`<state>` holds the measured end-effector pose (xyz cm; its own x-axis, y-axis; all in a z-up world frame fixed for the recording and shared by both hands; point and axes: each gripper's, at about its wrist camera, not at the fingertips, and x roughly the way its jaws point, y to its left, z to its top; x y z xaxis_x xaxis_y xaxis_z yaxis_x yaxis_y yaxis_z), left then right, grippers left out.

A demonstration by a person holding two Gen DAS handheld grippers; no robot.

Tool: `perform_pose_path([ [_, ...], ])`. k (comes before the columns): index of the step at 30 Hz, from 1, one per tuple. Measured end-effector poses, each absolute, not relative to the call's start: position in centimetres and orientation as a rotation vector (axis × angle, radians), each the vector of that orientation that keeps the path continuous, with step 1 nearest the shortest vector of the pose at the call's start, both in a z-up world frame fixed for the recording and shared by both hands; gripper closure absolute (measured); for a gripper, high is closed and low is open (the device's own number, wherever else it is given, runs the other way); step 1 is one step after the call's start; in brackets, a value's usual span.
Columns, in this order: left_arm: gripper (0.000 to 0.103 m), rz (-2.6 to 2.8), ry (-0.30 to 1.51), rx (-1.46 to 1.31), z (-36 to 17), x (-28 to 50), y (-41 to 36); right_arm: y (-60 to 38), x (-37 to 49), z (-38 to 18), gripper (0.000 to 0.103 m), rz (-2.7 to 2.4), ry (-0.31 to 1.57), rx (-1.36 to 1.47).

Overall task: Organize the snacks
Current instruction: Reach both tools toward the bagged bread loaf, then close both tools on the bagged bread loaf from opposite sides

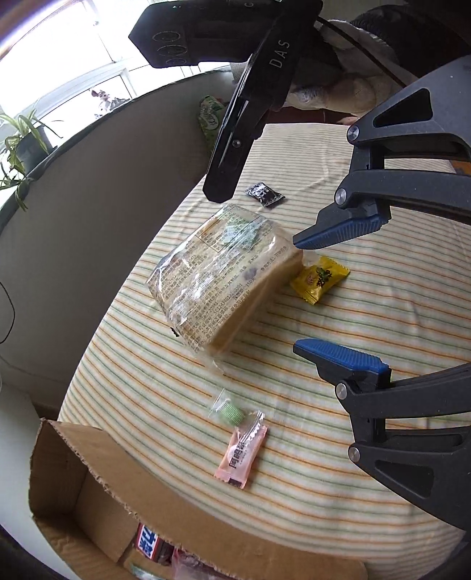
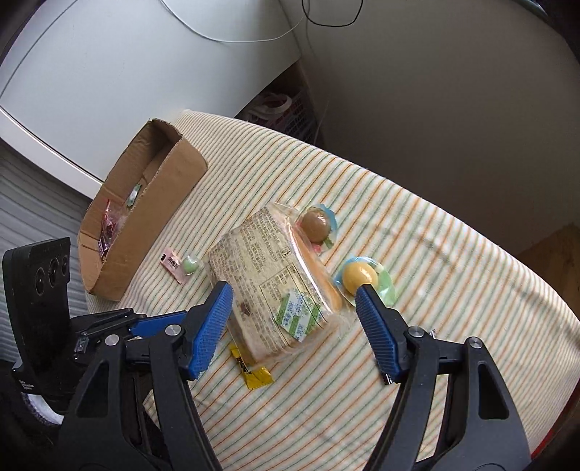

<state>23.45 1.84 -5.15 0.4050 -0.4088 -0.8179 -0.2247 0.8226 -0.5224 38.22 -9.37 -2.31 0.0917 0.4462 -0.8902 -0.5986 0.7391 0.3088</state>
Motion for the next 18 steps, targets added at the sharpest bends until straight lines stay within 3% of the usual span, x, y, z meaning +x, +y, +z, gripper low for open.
perform_pose_path([
  [18,0.052,-0.134,1.172,-0.777,-8.0,25.1,3.0,-6.4,40.2,-6.1,0.035,0.847,1.362,-0.163],
])
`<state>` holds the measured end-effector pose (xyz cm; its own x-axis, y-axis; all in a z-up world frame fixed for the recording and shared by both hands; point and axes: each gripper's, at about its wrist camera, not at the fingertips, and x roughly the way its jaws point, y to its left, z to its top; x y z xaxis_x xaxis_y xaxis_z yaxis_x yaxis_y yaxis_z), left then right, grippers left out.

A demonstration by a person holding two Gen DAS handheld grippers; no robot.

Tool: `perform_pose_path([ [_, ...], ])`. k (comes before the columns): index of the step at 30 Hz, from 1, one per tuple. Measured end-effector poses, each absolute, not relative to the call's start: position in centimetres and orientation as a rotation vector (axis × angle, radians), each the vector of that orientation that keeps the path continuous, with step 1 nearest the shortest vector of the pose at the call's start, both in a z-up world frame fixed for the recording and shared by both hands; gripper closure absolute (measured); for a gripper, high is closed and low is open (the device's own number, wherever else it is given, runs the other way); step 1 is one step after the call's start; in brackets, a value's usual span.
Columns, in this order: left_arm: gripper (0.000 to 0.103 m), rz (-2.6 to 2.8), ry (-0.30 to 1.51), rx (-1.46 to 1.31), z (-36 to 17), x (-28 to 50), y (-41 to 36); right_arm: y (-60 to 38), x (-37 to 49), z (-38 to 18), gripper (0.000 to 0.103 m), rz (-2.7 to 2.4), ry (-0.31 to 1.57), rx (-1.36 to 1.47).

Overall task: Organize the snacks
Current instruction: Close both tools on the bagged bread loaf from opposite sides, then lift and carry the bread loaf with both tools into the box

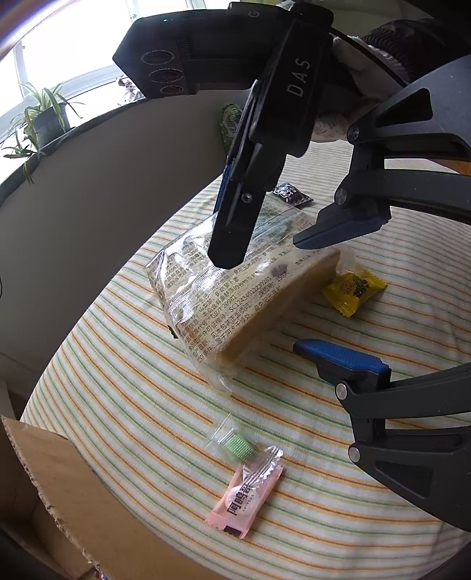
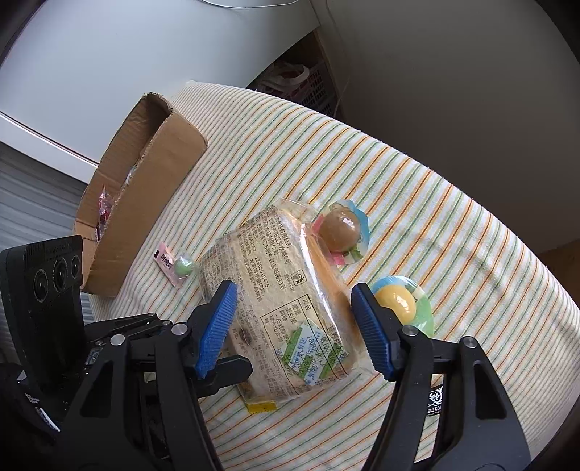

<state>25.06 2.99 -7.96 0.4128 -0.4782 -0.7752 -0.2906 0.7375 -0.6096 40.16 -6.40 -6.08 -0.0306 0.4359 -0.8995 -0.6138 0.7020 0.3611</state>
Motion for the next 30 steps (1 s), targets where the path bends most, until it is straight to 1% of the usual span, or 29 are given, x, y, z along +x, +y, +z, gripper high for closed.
perform_pose_path([
  [5,0.053,-0.131,1.167,-0.762,-8.1,26.0,2.1,-6.8,40.3,-6.2,0.040,0.855,1.369,-0.122],
  [8,0.056,-0.147,1.166,-0.743,-8.1,26.8,1.7,-7.1,40.3,-6.0,0.042,0.854,1.372,-0.108],
  [11,0.061,-0.167,1.168,-0.733,-7.8,27.2,1.4,-7.0,40.0,-5.8,0.042,0.845,1.370,-0.105],
  [20,0.061,-0.185,1.147,-0.714,-5.9,28.1,0.4,-7.9,39.0,-4.2,0.043,0.821,1.357,-0.081],
  [30,0.061,-0.194,1.093,-0.707,-3.5,26.6,1.7,-6.3,37.7,-0.9,0.043,0.823,1.314,-0.097],
])
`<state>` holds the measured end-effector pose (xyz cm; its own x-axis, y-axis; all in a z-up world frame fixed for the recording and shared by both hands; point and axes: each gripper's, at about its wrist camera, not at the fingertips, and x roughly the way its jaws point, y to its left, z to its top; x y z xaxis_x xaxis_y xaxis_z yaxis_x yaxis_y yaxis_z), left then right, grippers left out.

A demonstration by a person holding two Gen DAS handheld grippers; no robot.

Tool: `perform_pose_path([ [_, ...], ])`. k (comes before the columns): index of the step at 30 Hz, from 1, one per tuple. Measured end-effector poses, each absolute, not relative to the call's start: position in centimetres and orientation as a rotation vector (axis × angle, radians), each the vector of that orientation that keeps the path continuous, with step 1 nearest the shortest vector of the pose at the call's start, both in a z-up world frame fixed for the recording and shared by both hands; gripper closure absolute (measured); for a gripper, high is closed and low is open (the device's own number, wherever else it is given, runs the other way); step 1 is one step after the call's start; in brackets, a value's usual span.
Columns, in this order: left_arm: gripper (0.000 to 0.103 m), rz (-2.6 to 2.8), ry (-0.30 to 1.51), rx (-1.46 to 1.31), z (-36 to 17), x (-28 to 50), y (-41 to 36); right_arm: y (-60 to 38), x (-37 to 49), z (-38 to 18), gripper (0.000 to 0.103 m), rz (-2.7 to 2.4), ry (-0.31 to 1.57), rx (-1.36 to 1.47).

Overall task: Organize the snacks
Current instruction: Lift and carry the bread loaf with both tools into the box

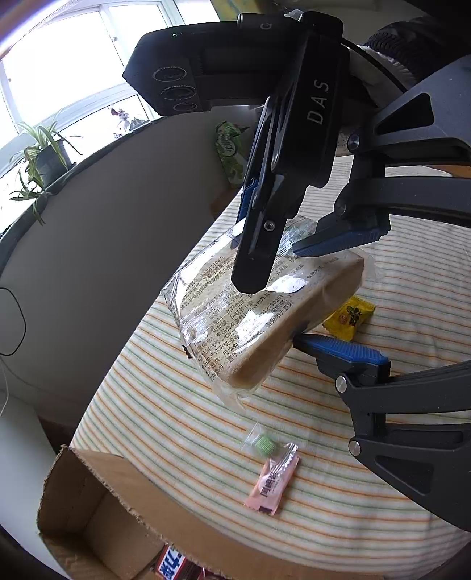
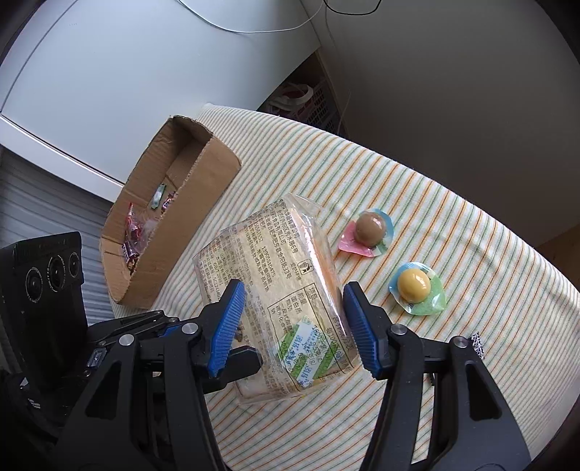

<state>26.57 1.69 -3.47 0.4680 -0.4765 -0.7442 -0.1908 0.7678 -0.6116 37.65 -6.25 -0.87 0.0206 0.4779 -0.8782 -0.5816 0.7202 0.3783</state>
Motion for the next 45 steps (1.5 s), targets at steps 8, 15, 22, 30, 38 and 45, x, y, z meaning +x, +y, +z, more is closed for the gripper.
perform_pose_path([
  [8,0.061,-0.162,1.036,-0.725,-1.4,25.2,5.0,-1.6,36.7,1.9,0.043,0.869,1.271,-0.149],
  [15,0.061,-0.111,0.980,-0.742,0.2,24.2,8.5,2.9,36.3,3.6,0.043,0.923,1.243,-0.175],
  [22,0.061,-0.055,0.940,-0.744,1.3,23.2,12.2,7.3,36.0,4.7,0.043,0.982,1.224,-0.204],
  [30,0.061,0.010,0.912,-0.751,1.7,23.1,15.4,11.2,35.3,4.9,0.043,1.037,1.221,-0.238],
  [38,0.061,0.052,0.903,-0.761,1.3,21.2,18.5,13.9,34.7,4.2,0.043,1.064,1.226,-0.262],
  [45,0.061,0.064,0.911,-0.760,0.7,20.6,19.5,15.2,34.4,3.1,0.043,1.057,1.237,-0.272],
])
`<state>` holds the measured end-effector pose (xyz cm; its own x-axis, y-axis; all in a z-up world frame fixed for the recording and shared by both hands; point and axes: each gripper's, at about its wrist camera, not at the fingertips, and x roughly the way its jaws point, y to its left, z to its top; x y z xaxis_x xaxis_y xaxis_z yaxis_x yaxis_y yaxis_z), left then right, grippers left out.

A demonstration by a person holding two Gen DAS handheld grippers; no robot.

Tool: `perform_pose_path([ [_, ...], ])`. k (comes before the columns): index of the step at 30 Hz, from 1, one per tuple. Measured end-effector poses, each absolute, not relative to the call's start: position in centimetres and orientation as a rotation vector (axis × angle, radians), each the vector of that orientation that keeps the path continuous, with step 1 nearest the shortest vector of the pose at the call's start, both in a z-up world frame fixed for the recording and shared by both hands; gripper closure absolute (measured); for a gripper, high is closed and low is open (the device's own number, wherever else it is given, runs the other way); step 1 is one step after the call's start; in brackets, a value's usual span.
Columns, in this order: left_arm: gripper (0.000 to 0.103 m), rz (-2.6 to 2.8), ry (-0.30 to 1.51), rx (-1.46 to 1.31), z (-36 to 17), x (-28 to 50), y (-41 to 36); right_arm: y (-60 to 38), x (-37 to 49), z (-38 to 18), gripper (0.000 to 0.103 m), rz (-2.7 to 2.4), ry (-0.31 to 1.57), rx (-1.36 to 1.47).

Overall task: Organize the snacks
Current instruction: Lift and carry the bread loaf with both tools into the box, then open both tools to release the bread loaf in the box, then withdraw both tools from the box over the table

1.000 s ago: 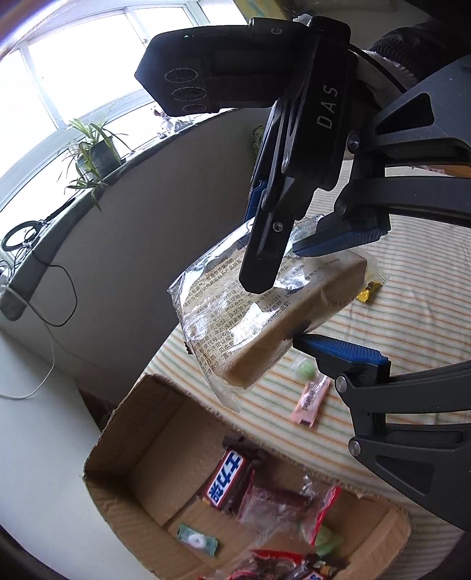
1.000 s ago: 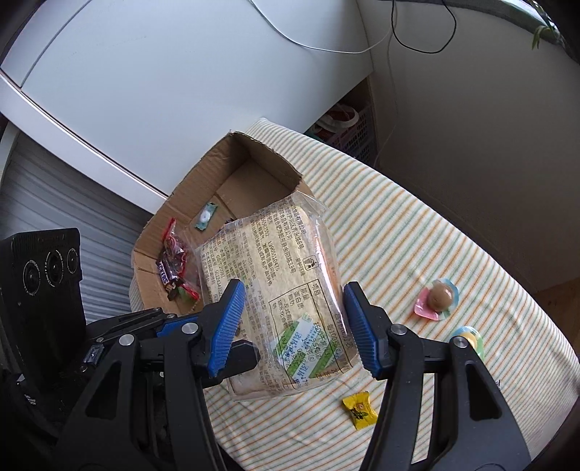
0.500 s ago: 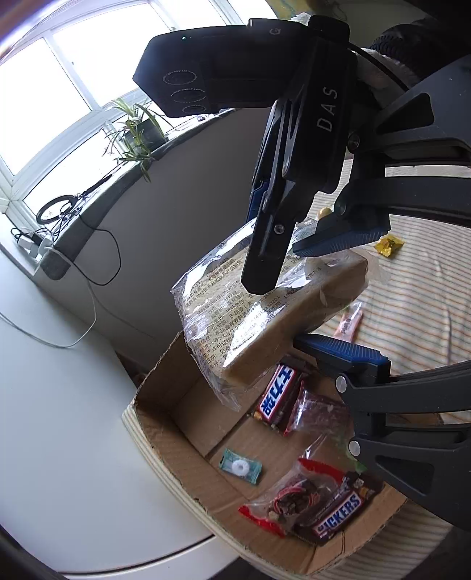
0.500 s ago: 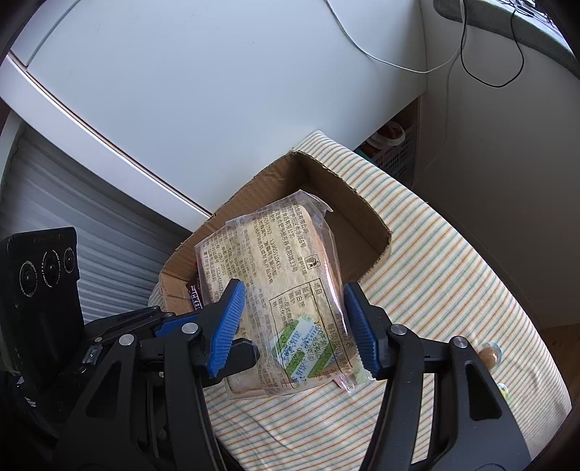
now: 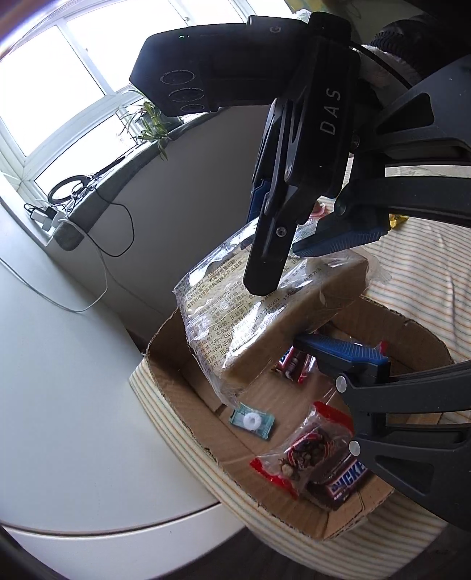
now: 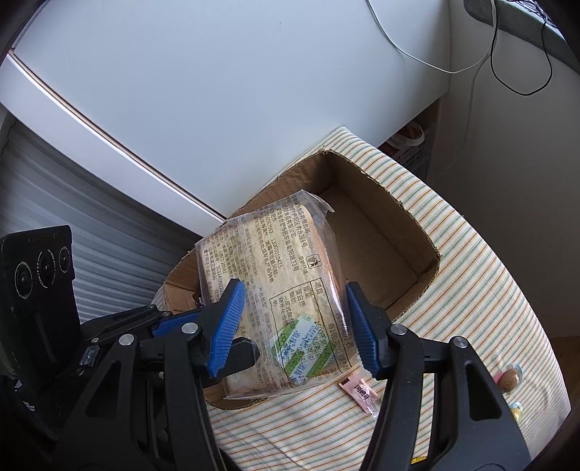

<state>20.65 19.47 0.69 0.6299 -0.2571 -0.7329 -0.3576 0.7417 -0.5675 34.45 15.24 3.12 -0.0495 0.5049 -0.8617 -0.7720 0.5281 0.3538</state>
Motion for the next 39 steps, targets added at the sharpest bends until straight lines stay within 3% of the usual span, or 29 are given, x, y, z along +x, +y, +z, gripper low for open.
perform_pose_path([
  [28,0.062,0.147,0.940,-0.695,0.0,21.0,20.8,15.0,34.6,3.4,0.040,0.984,1.217,-0.291],
  [39,0.062,0.146,0.933,-0.661,1.4,20.2,19.6,10.2,34.1,5.1,0.040,0.933,1.167,-0.256],
])
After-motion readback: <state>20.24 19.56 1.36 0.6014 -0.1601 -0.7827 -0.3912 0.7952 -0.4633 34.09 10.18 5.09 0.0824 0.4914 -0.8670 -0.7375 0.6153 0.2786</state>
